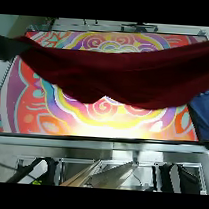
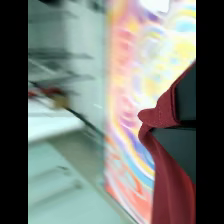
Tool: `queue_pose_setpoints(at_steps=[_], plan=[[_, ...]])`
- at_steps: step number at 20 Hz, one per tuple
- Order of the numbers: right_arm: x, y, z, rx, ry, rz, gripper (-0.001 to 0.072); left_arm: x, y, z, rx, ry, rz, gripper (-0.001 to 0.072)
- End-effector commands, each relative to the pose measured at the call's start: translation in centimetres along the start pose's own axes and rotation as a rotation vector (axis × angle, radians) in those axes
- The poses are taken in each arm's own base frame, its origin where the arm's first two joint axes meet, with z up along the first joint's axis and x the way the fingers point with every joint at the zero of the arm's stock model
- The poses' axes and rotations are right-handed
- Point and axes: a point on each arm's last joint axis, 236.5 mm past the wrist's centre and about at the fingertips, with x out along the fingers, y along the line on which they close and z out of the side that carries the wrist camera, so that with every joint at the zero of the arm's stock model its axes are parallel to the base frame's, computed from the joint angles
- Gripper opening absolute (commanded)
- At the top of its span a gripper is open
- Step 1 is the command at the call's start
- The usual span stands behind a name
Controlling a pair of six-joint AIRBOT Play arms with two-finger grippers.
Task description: Fold the shirts.
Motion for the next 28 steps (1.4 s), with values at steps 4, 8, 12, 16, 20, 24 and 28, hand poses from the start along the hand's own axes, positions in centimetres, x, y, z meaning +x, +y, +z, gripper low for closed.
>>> queue_pose_setpoints(at_steps=[4,8,12,16,20,24,28], plan=[[-5.1,7.6,6.7,-0.289,-0.191,-0.062,0.0018,-7.2,-10.7,5.3,0.335,-0.289,0.270,0.0029],[-0.9,2.2,2.2,-0.038,-0.055,0.064,0.0019,-4.2,-5.7,4.9,0.214,-0.184,0.125,0.0028],[4.7,-5.6,-7.4,0.253,0.123,0.133,0.0018,4.2,6.0,0.4,0.037,0.078,0.119,0.0029],[11.7,-11.7,-20.9,0.506,0.329,0.126,0.0018,14.5,17.2,-7.1,-0.144,0.281,0.125,0.0029],[17.7,-17.3,-34.3,0.675,0.494,0.026,0.0018,20.9,27.4,-14.6,-0.330,0.349,0.160,0.0028],[21.9,-21.4,-41.5,0.801,0.525,0.022,0.0017,23.9,32.8,-17.7,-0.371,0.362,0.169,0.0020],[26.0,-23.7,-39.9,0.840,0.476,0.096,0.0018,24.1,35.6,-16.9,-0.383,0.298,0.224,0.0020]])
